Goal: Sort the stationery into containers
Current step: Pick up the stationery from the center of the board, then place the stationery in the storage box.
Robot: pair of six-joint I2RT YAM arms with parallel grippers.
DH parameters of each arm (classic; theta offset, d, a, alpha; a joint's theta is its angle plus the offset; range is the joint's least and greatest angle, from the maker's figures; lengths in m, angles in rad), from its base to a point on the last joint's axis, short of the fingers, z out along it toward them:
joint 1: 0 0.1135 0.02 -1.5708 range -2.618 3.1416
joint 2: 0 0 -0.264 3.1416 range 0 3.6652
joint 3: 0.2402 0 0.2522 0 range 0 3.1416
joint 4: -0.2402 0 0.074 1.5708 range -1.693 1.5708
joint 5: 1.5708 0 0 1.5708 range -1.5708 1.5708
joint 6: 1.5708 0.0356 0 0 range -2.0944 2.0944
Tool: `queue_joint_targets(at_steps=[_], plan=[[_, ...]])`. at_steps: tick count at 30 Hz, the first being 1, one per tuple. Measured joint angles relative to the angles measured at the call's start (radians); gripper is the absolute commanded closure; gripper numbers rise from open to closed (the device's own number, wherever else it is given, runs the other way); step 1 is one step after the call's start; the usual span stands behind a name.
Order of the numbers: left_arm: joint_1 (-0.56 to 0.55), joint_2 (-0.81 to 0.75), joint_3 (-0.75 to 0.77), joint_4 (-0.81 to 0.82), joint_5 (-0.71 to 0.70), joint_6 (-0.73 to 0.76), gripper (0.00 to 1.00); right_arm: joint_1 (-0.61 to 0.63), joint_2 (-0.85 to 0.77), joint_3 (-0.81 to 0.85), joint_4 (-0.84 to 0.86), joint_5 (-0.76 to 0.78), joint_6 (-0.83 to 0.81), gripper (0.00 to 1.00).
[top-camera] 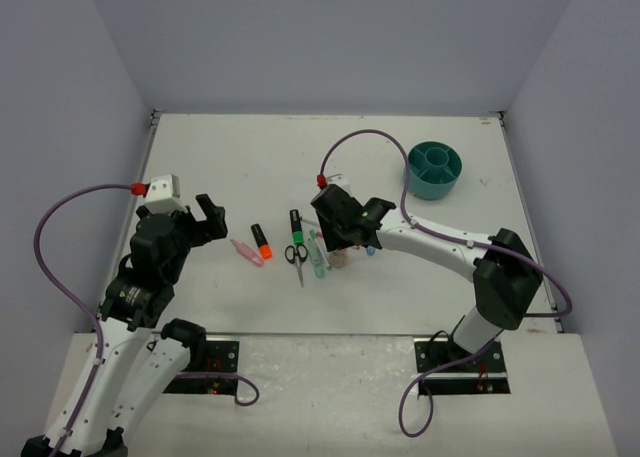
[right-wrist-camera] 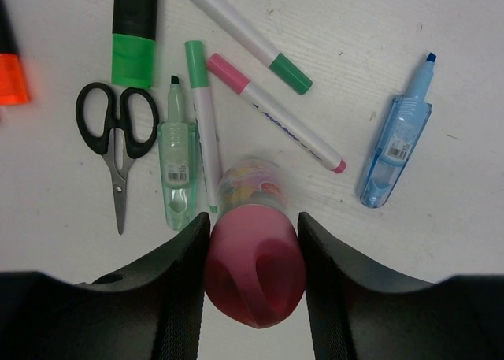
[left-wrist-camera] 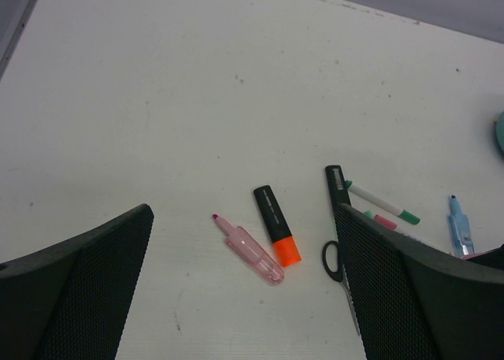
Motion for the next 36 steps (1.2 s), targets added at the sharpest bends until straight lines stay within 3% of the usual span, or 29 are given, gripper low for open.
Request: queue_joint_targets(at_steps=[1,3,4,12,18,29,36], plan=[[0.0,0.0,0.0,0.0,0.0,0.0,0.0,0.0,0.0,0.0,0.0,-0.002,0.001,0.83],[0.0,0.0,0.0,0.0,0.0,0.0,0.0,0.0,-0.002,0.0,-0.003,-0.008,0.002,0.99],[0.0,0.0,0.0,0.0,0.0,0.0,0.0,0.0,-0.003,0.0,-0.005,-0.01,0.002,1.0],[0.0,0.0,0.0,0.0,0.005,0.0,0.0,0.0,-0.067,0.0,-0.04,-0.011,0.002,1.0],[-0.001,-0.001,0.0,0.0,0.011,0.0,0.0,-0.024,-0.134,0.093,-0.111,0.02,-0.039,1.0],[-0.001,0.0,0.0,0.001,0.012,0.0,0.0,-0.494,-0.186,0.375,-0.118,0.122,-0.148,1.0],[-0.006,0.013,0.0,0.001,0.016,0.0,0.0,-0.687,-0.106,0.564,-0.08,0.158,-0.196,1.0]])
